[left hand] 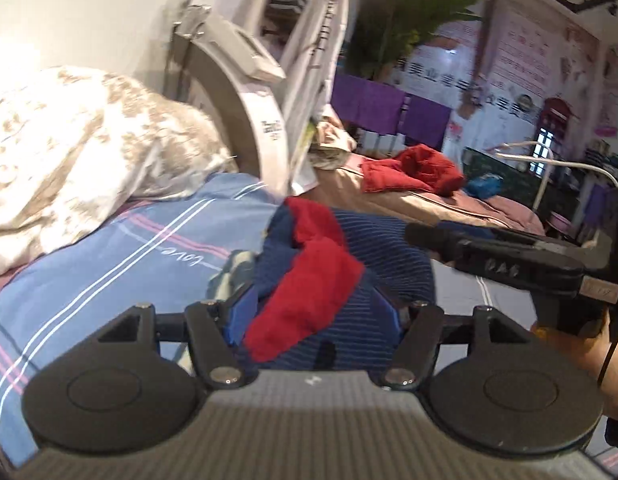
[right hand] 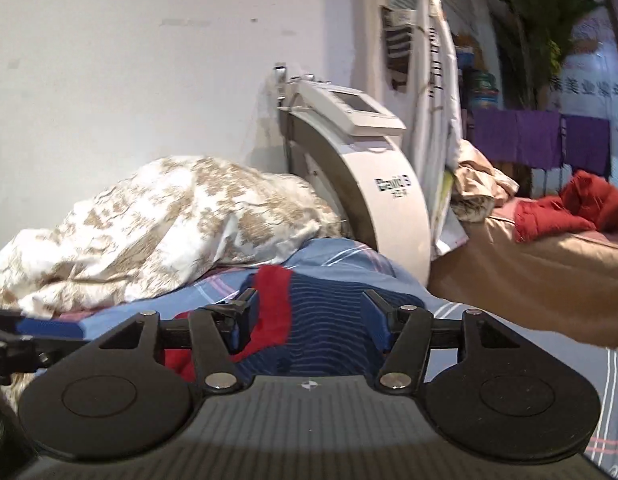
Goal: Fold small clothes
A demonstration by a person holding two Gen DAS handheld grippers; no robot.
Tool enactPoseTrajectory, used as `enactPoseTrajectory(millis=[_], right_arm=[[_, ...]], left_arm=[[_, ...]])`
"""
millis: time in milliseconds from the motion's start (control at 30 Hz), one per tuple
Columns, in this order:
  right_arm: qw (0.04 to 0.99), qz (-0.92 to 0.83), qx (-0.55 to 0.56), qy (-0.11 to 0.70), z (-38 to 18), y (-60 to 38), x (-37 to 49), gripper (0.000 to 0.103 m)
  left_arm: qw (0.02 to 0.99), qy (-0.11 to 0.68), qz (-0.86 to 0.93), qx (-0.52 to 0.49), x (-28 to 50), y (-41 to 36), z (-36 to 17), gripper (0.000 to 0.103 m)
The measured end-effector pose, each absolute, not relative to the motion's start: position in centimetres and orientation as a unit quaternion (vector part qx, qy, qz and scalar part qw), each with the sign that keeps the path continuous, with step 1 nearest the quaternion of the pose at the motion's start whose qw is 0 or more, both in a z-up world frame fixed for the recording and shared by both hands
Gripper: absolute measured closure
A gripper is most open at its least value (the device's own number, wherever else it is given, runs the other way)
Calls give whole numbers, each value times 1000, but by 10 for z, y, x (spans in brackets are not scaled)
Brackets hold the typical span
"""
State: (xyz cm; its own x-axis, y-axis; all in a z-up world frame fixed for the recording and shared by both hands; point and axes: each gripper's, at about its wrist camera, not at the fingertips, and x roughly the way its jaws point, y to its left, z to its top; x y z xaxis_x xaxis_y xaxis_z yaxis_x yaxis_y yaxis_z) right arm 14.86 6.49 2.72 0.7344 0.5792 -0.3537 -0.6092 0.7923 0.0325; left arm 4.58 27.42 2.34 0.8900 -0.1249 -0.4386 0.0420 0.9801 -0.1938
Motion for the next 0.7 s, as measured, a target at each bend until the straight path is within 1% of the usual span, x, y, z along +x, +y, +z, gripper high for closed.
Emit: enactPoseTrajectory(millis=[33,67,100,233,267,300,333,400,533,633,667,700], right_arm=[[924,327,-57,189,23,68,148,29],[922,326,-74,196,19,72,147,49],[922,320,-92,198,14,73,148,53],[927,297,-95,208,6,73,163,53],[928,292,-97,211,5,75,169,55],[927,290,-100,218,2,78,174,61],[926,290,-101,222,0,81,180,62],[923,292,-80,237,-8,81,192,61],[917,274,-23,288,-28,77,214,61],[914,274,-27,297,-27,78,215,60],[913,277,-34,297,-25,80,213,58],[912,280,-38,296,-21,81,212,53]], left_arm=[[967,235,-50,-80,51,268,23,48],[965,246,-53,-70,57,262,22,51],[963,258,-52,-65,64,259,19,52],[956,283,-21,-71,83,268,-4,55],[953,293,-16,-79,90,276,-14,55],[950,298,-12,-92,95,283,-22,56],[948,302,-11,-105,97,288,-28,57],[946,303,-9,-115,100,293,-34,57],[950,299,-11,-90,99,287,-41,56],[950,301,-8,-79,104,283,-41,56],[950,304,-6,-78,103,281,-39,55],[949,306,-5,-79,104,280,-38,54]])
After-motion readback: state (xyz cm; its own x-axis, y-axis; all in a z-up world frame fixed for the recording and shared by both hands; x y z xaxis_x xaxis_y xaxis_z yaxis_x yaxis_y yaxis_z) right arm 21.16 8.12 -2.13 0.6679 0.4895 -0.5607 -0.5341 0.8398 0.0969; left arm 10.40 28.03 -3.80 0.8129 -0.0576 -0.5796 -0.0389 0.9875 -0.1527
